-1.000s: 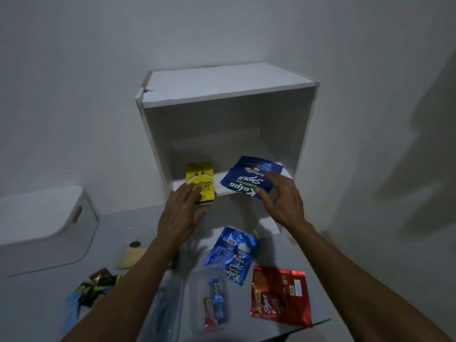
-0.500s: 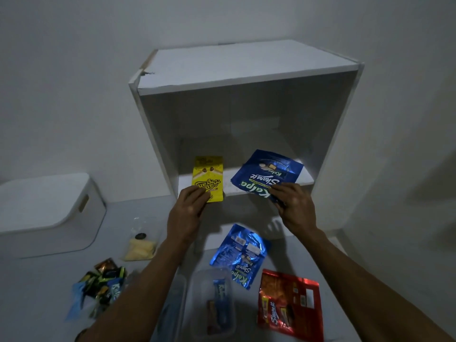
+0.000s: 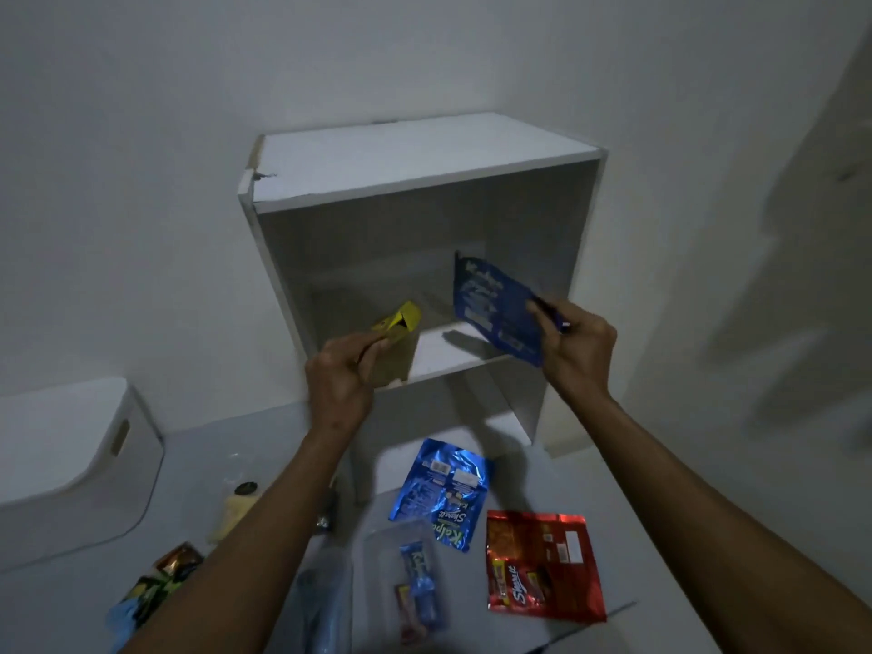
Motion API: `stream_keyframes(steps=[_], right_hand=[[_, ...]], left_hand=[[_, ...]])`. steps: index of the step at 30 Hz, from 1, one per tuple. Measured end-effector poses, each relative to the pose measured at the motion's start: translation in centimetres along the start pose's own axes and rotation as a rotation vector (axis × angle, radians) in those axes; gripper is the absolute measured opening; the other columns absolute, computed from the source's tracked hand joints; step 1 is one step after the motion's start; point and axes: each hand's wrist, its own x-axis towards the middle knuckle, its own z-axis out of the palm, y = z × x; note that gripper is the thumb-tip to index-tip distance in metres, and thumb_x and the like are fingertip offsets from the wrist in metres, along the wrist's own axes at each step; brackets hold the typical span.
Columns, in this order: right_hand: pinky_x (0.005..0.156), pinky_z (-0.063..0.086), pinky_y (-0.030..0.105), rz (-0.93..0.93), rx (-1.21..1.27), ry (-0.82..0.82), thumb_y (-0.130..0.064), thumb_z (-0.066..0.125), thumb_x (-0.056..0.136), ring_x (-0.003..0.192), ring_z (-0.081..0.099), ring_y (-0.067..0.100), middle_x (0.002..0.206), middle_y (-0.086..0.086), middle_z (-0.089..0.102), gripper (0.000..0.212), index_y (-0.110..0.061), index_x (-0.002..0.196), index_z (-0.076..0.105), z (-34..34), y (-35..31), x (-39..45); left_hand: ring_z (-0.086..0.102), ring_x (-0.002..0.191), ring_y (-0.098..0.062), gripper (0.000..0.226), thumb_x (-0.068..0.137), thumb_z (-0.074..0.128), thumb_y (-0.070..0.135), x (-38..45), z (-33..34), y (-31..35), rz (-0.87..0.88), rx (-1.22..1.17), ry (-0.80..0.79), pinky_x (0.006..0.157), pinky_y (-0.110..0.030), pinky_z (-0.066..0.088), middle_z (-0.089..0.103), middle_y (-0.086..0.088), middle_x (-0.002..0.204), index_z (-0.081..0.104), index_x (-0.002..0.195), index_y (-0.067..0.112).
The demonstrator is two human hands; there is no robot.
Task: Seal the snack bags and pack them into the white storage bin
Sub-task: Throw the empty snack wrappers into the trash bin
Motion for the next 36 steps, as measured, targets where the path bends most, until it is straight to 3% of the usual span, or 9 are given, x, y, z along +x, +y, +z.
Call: stream_keyframes(steps=[4, 8, 13, 17, 19, 22, 26, 30, 36], right_hand=[[0.070, 0.046, 0.005, 0.075, 0.020, 0.184, -0.024, 0.069, 0.091, 0.077, 0.063, 0.002, 0.088, -0.011, 0.070, 0.016, -0.015, 0.102, 0.077, -4.3, -4.1, 0.3], [0.068, 0.050, 0.013, 0.177, -0.022, 0.342, -0.030, 0.069, 0.091, 0.074, 0.064, 0.002, 0.085, -0.008, 0.071, 0.018, -0.015, 0.098, 0.077, -9.1, -6.1, -2.1], [0.056, 0.037, 0.003, 0.296, -0.178, 0.424, -0.029, 0.063, 0.095, 0.059, 0.055, -0.016, 0.069, -0.015, 0.060, 0.018, -0.016, 0.088, 0.073, -15.9, -6.2, -8.1], [0.061, 0.045, 0.015, 0.450, -0.274, 0.499, -0.033, 0.061, 0.096, 0.062, 0.058, -0.005, 0.073, -0.011, 0.064, 0.023, -0.015, 0.094, 0.075, -21.2, -4.0, -13.6], [0.061, 0.042, 0.012, 0.514, -0.316, 0.522, -0.032, 0.060, 0.096, 0.066, 0.059, 0.004, 0.075, -0.007, 0.066, 0.025, -0.012, 0.096, 0.075, -23.7, -2.3, -16.5], [0.053, 0.033, 0.006, 0.604, -0.403, 0.540, -0.031, 0.059, 0.097, 0.070, 0.057, 0.013, 0.074, -0.003, 0.063, 0.025, -0.010, 0.094, 0.073, -26.8, 0.3, -21.1], [0.057, 0.026, 0.025, 0.747, -0.505, 0.505, -0.035, 0.056, 0.098, 0.070, 0.057, 0.023, 0.072, 0.001, 0.058, 0.031, -0.010, 0.084, 0.067, -30.2, 5.0, -27.2], [0.059, 0.027, 0.030, 0.900, -0.533, 0.444, -0.037, 0.051, 0.100, 0.067, 0.052, 0.024, 0.069, 0.002, 0.052, 0.036, -0.012, 0.073, 0.051, -32.6, 8.8, -31.9], [0.055, 0.030, 0.028, 1.161, -0.464, 0.331, -0.034, 0.050, 0.101, 0.073, 0.053, 0.025, 0.070, -0.002, 0.054, 0.028, -0.014, 0.084, 0.060, -33.9, 14.5, -37.1]], left_hand=[[0.064, 0.071, 0.004, 0.014, 0.085, 0.073, 0.019, 1.2, -0.9, 4.1, -0.062, -0.166, -0.018, 0.066, -0.015, 0.047, 0.072, 0.008, 0.084, 0.078, 0.098, 0.013], [0.066, 0.075, 0.001, 0.016, 0.086, 0.073, 0.025, 0.0, -0.6, 7.0, -0.107, -0.289, -0.105, 0.067, -0.024, 0.050, 0.073, 0.011, 0.085, 0.078, 0.099, 0.017], [0.063, 0.073, 0.004, 0.017, 0.085, 0.074, 0.026, -5.6, 2.6, 10.2, -0.148, -0.372, -0.255, 0.067, -0.018, 0.049, 0.072, 0.010, 0.081, 0.079, 0.096, 0.015], [0.059, 0.069, 0.006, 0.020, 0.086, 0.073, 0.027, -11.9, 6.6, 11.9, -0.217, -0.394, -0.444, 0.063, -0.024, 0.050, 0.074, 0.005, 0.081, 0.078, 0.095, 0.011], [0.063, 0.072, 0.000, 0.020, 0.085, 0.074, 0.029, -15.1, 8.3, 13.0, -0.241, -0.369, -0.515, 0.065, -0.024, 0.050, 0.076, 0.002, 0.082, 0.079, 0.093, 0.012], [0.066, 0.073, -0.006, 0.015, 0.085, 0.073, 0.025, -20.1, 10.4, 14.3, -0.234, -0.315, -0.607, 0.063, -0.022, 0.045, 0.077, -0.002, 0.081, 0.079, 0.088, 0.011], [0.062, 0.067, -0.009, 0.014, 0.085, 0.074, 0.021, -26.5, 13.4, 15.6, -0.252, -0.247, -0.720, 0.061, -0.029, 0.049, 0.075, -0.008, 0.074, 0.079, 0.081, 0.009], [0.055, 0.063, -0.006, 0.015, 0.087, 0.072, 0.014, -32.3, 16.0, 17.4, -0.355, -0.227, -0.810, 0.052, -0.013, 0.038, 0.070, 0.001, 0.073, 0.078, 0.089, 0.000], [0.044, 0.051, -0.010, 0.032, 0.085, 0.070, 0.031, -40.6, 19.8, 17.9, -0.492, -0.063, -0.833, 0.052, -0.027, 0.034, 0.043, -0.003, 0.048, 0.071, 0.065, 0.006]])
